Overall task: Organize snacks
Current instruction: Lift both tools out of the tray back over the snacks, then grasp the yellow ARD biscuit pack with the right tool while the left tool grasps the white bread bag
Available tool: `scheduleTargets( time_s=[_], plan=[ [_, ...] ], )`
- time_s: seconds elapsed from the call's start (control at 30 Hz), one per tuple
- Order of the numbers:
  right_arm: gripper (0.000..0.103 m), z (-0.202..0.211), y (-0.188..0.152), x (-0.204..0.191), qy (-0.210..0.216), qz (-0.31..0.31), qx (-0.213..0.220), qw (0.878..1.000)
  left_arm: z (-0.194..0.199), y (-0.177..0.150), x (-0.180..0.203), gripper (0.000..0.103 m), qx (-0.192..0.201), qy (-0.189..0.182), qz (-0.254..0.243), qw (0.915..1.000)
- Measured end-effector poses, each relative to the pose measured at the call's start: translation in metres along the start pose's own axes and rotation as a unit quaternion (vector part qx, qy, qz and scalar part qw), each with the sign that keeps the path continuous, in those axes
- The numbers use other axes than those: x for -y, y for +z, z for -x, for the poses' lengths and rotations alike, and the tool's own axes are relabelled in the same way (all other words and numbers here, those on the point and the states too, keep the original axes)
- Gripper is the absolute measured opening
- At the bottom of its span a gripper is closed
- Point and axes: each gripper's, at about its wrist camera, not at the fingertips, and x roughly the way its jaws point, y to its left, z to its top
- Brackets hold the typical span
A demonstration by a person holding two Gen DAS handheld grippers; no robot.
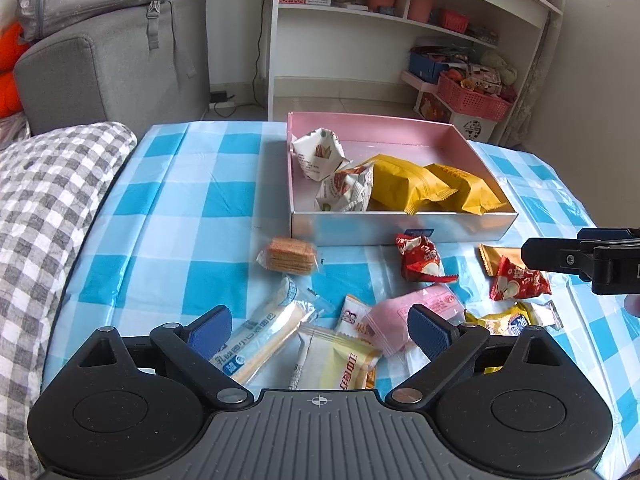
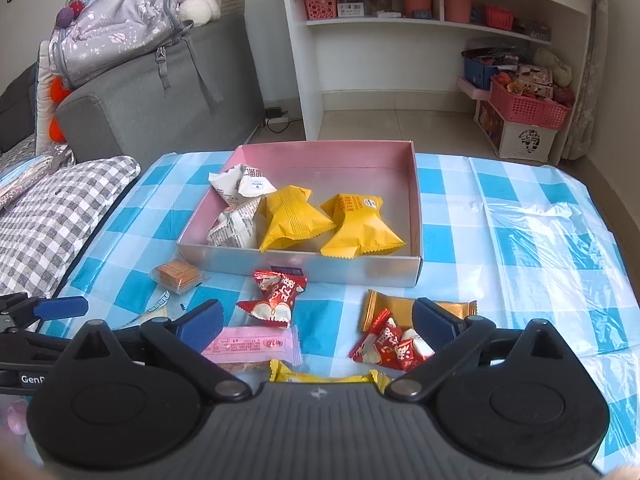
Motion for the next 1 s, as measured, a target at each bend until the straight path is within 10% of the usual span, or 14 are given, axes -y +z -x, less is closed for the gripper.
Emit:
scheduleTargets(
  time_s=[0.57, 1.0],
  plan=[
    [0.102, -0.005, -0.040, 0.003, -0.022, 0.045, -0.030, 0.998, 0.003, -0.042, -0.034, 0.096, -0.014, 0.027, -0.046, 0.9985],
    [0.102, -0.019, -0.067, -0.012, -0.014, 0.214, -0.066, 0.975, -0.013, -0.063, -0.014, 0.096, -0.040, -0.021, -0.080, 0.9958]
  ],
)
